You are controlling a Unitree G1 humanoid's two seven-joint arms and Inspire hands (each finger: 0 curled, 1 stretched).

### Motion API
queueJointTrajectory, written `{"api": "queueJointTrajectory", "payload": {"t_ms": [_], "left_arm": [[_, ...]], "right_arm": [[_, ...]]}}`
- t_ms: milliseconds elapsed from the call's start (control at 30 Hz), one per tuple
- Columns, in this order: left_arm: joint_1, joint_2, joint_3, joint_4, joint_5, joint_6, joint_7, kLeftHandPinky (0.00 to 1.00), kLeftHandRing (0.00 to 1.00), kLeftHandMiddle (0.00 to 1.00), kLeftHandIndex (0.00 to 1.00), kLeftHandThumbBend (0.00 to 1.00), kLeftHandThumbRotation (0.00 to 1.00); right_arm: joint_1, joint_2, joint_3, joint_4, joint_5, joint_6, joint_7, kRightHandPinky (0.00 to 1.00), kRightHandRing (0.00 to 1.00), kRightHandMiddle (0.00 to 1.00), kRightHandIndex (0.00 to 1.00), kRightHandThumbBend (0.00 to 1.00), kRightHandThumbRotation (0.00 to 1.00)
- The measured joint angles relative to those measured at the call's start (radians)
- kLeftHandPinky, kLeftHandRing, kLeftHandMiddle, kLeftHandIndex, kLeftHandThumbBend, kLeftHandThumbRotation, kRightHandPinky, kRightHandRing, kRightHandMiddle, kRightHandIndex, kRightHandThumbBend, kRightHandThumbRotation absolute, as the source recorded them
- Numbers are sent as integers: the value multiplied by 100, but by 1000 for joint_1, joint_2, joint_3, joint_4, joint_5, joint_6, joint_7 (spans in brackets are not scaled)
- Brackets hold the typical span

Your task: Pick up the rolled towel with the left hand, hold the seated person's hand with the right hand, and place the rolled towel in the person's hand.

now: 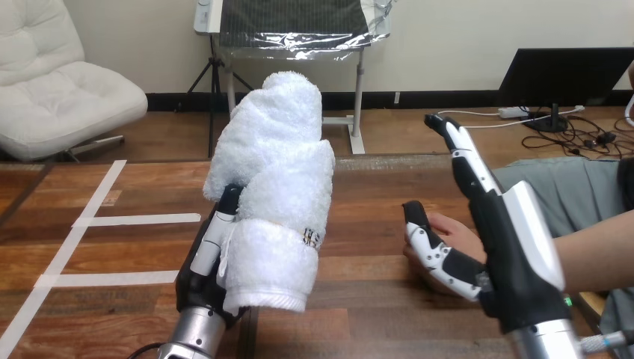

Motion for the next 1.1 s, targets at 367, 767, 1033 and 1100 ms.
{"api": "queueJointTrajectory", "payload": {"t_ms": [367, 767, 1033, 1100], "left_arm": [[22, -2, -6, -68, -1, 21, 3, 25, 33, 40, 48, 76, 0], [50, -3, -33, -154, -1, 44, 7, 25, 32, 39, 47, 76, 0], [76, -3, -65, -214, -5, 62, 5, 25, 31, 38, 47, 75, 0], [82, -3, -74, -227, -5, 63, 4, 25, 31, 38, 47, 75, 0]], "right_arm": [[-25, -71, -49, -37, -41, 86, 70, 96, 97, 97, 90, 53, 0], [-86, -184, -115, -42, -78, 178, 167, 84, 93, 94, 87, 70, 0], [-127, -263, -141, -42, -103, 262, 260, 82, 92, 93, 87, 76, 0], [-136, -284, -146, -40, -107, 278, 283, 82, 92, 93, 87, 77, 0]]}}
